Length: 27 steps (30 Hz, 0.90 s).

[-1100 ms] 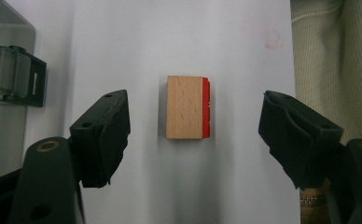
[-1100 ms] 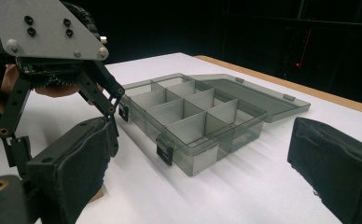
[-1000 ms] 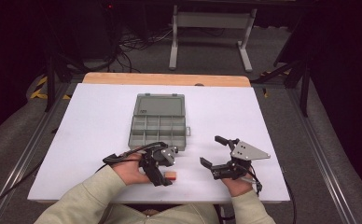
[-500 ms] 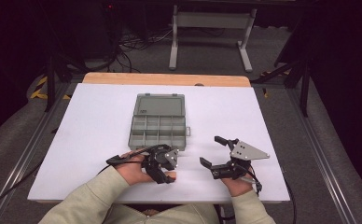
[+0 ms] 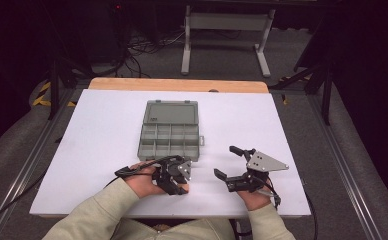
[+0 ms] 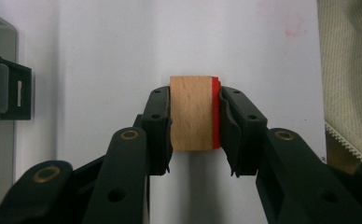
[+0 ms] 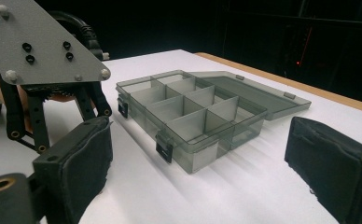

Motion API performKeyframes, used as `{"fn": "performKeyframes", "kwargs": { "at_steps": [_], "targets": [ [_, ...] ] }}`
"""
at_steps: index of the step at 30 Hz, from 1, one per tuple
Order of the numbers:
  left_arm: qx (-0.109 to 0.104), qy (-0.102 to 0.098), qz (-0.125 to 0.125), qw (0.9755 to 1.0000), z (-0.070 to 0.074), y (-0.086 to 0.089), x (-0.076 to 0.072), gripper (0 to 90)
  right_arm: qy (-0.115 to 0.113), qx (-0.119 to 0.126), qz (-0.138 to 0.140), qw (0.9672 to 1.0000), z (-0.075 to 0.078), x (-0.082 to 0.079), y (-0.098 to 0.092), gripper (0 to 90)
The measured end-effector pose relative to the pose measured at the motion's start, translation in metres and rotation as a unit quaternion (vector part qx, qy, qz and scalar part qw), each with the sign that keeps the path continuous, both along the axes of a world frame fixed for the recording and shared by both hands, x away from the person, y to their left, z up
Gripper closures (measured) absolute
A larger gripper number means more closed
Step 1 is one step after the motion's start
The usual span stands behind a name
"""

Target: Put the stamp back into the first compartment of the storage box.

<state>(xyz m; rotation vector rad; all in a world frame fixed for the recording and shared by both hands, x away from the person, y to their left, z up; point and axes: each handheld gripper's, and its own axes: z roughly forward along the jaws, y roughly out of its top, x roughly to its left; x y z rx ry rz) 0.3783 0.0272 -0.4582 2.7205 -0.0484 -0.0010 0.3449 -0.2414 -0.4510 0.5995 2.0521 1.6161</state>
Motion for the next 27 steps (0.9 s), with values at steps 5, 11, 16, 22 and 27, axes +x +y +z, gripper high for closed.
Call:
{"fn": "performKeyframes", "kwargs": {
  "at_steps": [5, 11, 16, 22, 27],
  "targets": [
    [0.001, 0.001, -0.001, 1.0000, 0.000, 0.000, 0.000, 65.9, -0.001, 0.001, 0.000, 1.0000, 0.000, 0.000, 0.000, 7.8],
    [-0.003, -0.002, -0.002, 1.0000, 0.006, 0.001, -0.003, 66.0, -0.002, 0.002, 0.000, 1.0000, 0.000, 0.000, 0.000, 7.8],
    [-0.009, -0.007, -0.002, 0.9999, 0.014, 0.005, -0.004, 65.9, -0.001, 0.001, 0.000, 1.0000, 0.000, 0.000, 0.000, 7.8],
    [-0.012, -0.014, -0.003, 0.9998, 0.024, 0.009, -0.005, 65.9, -0.001, 0.000, -0.001, 1.0000, 0.000, 0.000, 0.000, 7.8],
    [-0.017, -0.018, -0.001, 0.9997, 0.031, 0.013, -0.006, 65.9, 0.001, 0.001, 0.000, 1.0000, -0.001, 0.001, 0.000, 7.8]
  ]
}}
